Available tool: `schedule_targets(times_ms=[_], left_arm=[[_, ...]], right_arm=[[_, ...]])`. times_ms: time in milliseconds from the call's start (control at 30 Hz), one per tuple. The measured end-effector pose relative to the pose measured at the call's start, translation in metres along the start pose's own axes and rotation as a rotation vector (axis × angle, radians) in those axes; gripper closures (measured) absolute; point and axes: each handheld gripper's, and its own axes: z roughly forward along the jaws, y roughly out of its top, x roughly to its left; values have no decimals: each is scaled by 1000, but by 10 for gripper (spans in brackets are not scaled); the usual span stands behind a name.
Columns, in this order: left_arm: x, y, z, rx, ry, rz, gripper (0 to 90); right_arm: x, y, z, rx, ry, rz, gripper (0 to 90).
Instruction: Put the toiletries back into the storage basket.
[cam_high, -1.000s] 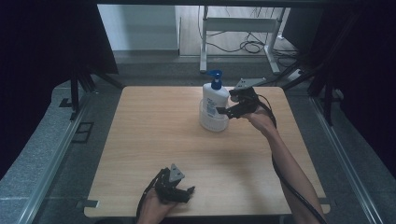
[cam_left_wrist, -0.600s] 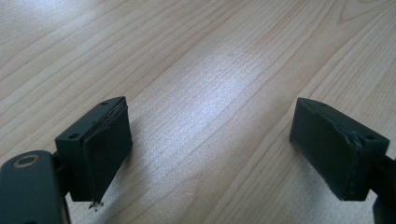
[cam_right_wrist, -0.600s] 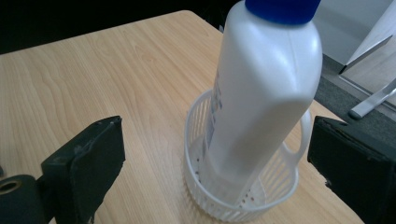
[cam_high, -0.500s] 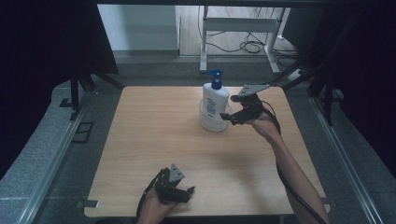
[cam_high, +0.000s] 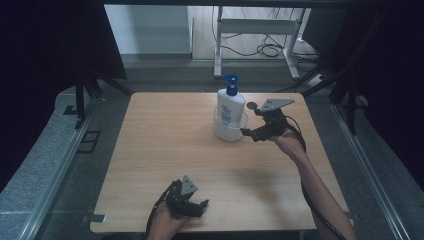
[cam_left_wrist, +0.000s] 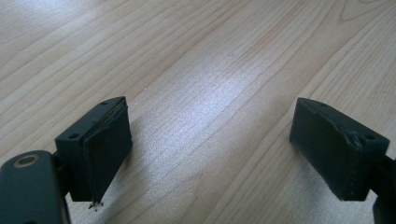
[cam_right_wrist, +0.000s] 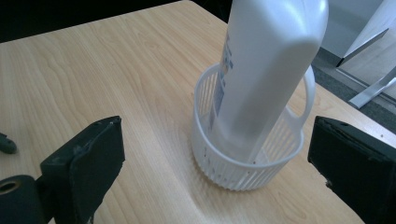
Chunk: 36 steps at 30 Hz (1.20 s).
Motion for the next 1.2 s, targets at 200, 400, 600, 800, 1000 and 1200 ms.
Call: schedule_targets(times_ms=[200, 400, 600, 800, 1000, 1200], left_arm=[[0, 0, 0, -1, 0, -3, 122], [0, 0, 0, -2, 0, -3, 122], [0, 0, 0, -2, 0, -3, 122], [0, 0, 0, 0, 0, -3, 122], [0, 0, 0, -1, 0, -3, 122], [0, 0, 0, -1, 0, -4, 122]], right_arm=[[4, -14, -4, 14, 0, 5, 30], [9, -23, -9, 24, -2, 3, 22], [13, -31, -12, 39, -2, 1, 8], [17, -43, -16, 50, -1, 11, 0], [20, -56, -21, 51, 1, 29, 0], [25, -68, -28, 49, -6, 42, 0]])
